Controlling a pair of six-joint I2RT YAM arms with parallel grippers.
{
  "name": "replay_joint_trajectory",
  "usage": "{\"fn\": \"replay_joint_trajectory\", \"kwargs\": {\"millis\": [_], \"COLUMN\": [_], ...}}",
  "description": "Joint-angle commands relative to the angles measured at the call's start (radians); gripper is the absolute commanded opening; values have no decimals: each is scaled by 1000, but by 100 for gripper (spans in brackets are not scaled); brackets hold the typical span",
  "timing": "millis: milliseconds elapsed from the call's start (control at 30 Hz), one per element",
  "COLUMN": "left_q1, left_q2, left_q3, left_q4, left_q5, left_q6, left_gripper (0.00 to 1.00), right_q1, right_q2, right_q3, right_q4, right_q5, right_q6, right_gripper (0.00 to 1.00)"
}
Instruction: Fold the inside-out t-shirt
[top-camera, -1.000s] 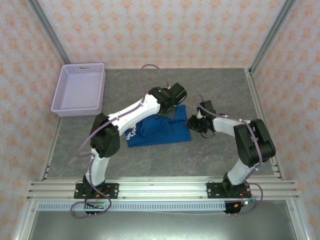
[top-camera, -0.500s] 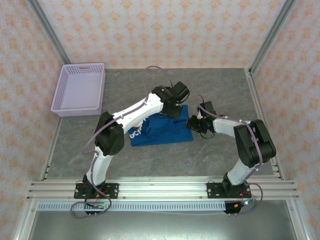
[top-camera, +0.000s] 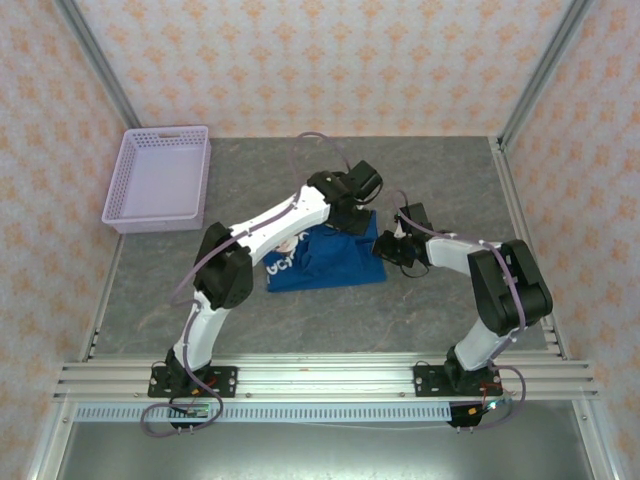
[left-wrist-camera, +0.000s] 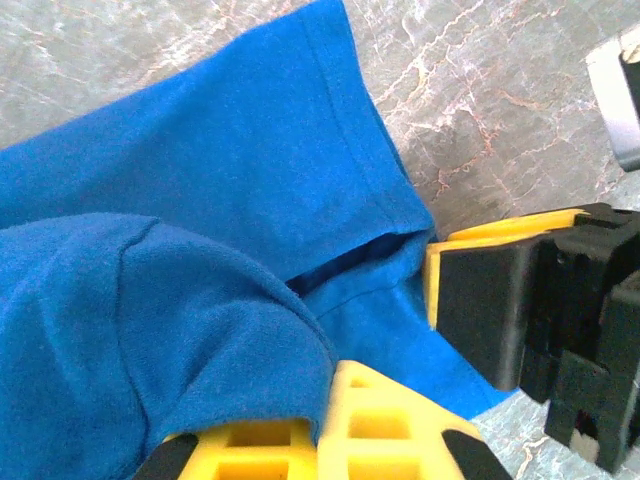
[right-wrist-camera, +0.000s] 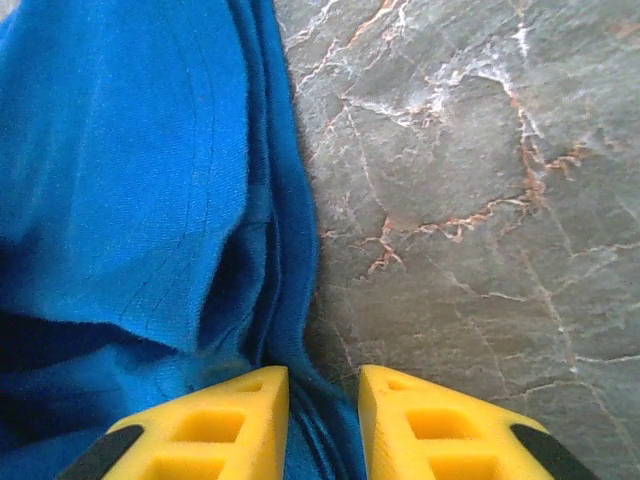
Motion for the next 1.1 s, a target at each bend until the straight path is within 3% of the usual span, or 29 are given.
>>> {"fn": "replay_joint_trajectory", "kwargs": {"millis": [0, 67, 167, 267, 367, 500, 633, 867, 967, 1067], "left_q1": [-1, 0, 0, 5, 19, 76, 161, 183, 177, 173], "left_q2": [57, 85, 105, 95, 26, -147, -249, -165, -103, -45], "left_q3": [47, 80, 125, 155, 108, -95, -263, -252, -205, -159], "left_q4": [39, 44, 63, 71, 97, 183, 212, 172, 166, 145], "left_q5": [47, 63, 80, 75, 35, 25, 78, 166, 188, 199], "left_q6": [-14, -18, -17, 4, 31, 49, 32, 19, 20, 30], "left_gripper": [13, 30, 48, 58, 65, 68, 71, 67, 60, 50], "right_q1": [8, 7, 7, 7, 22, 81, 160, 237, 253, 259], "right_q2": [-48, -114, -231, -358, -460, -510, -412, -290, -234, -195], "right_q3": [-20, -30, -74, -134, -202, -215, -155, -124, -101, -102], "right_q4": [-98, -143, -179, -170, -80, 27, 73, 155, 175, 236], "right_q5": [37, 106, 203, 263, 229, 168, 115, 91, 88, 76], "right_q6": [-10, -9, 0, 18, 4, -12, -10, 131, 162, 201], "right_gripper": [29, 31, 33, 37, 43, 50, 55, 61, 61, 54]}}
